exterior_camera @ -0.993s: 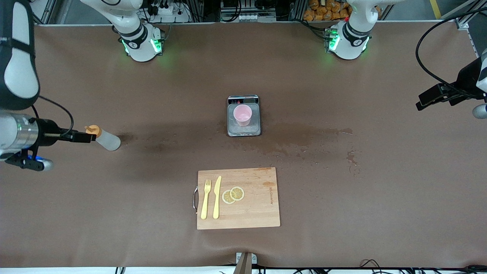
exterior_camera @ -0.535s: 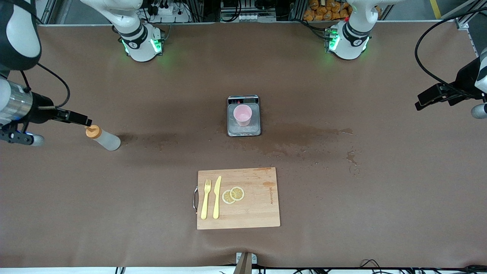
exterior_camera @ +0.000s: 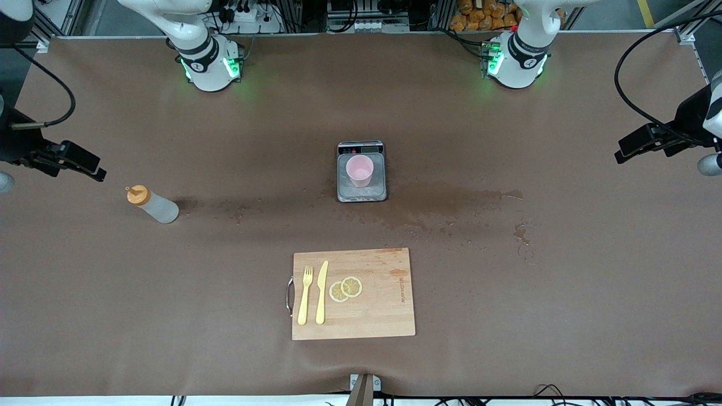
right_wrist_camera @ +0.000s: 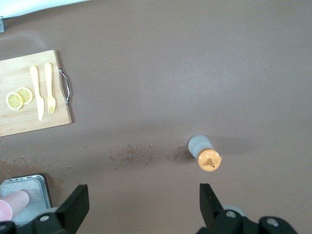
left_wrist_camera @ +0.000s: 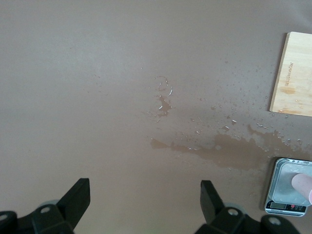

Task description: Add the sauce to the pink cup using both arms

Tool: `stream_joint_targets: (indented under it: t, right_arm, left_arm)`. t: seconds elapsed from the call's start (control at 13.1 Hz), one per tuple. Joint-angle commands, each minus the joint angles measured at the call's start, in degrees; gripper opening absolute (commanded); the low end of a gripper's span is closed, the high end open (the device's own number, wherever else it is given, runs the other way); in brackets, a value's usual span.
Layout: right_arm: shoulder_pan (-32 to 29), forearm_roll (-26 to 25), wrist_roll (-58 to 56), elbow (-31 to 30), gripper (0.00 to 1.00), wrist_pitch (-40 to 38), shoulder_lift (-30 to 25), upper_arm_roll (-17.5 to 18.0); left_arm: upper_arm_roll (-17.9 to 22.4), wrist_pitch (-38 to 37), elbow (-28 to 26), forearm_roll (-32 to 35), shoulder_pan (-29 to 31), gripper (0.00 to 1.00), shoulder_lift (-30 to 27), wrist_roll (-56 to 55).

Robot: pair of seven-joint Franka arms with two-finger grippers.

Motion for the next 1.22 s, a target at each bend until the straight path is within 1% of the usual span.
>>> stream_joint_targets:
  t: [0.0, 0.08, 0.15, 0.31, 0.38, 0.53, 0.76, 1.15]
  right_arm:
    - [1.3, -1.1, 0.0, 3.7, 1.00, -4.9, -1.4, -0.4]
    - [1.6, -1.7, 0.0, 5.5, 1.00, -5.4, -1.3, -0.3]
    - [2.9, -2.4, 0.0, 5.5, 1.00, -5.2, -1.1, -0.3]
    - [6.1, -6.7, 2.0, 5.3, 1.00, -4.9, 0.6, -0.4]
    - [7.3, -7.7, 2.2, 5.4, 1.00, -4.9, 1.1, -0.5]
    - [6.6, -7.2, 2.3, 5.6, 1.00, -4.5, 1.4, -0.9]
    - [3.8, -6.3, 1.6, 5.8, 1.00, -0.1, 2.5, -0.9]
    - [3.2, -5.2, 0.6, 5.7, 1.00, -0.3, 2.3, -0.9]
  left_arm:
    - [-0.3, -0.4, 0.3, -0.1, -0.3, 1.00, -0.5, -0.5]
    - [-0.3, -0.4, 0.3, -0.2, -0.2, 1.00, -0.5, -0.3]
    - [-0.3, -0.4, 0.3, -0.1, -0.2, 1.00, -0.5, -0.1]
    - [-0.3, -0.4, 0.4, 1.0, -0.2, 1.00, -0.5, 0.1]
    - [-0.3, -0.4, 0.4, 1.3, -0.2, 1.00, -0.5, 0.1]
    - [-0.3, -0.4, 0.4, 1.3, -0.2, 1.00, -0.5, 0.1]
    - [-0.3, -0.4, 0.4, 1.3, -0.2, 1.00, -0.5, 0.1]
    - [-0.3, -0.4, 0.4, 1.2, -0.2, 1.00, -0.5, 0.1]
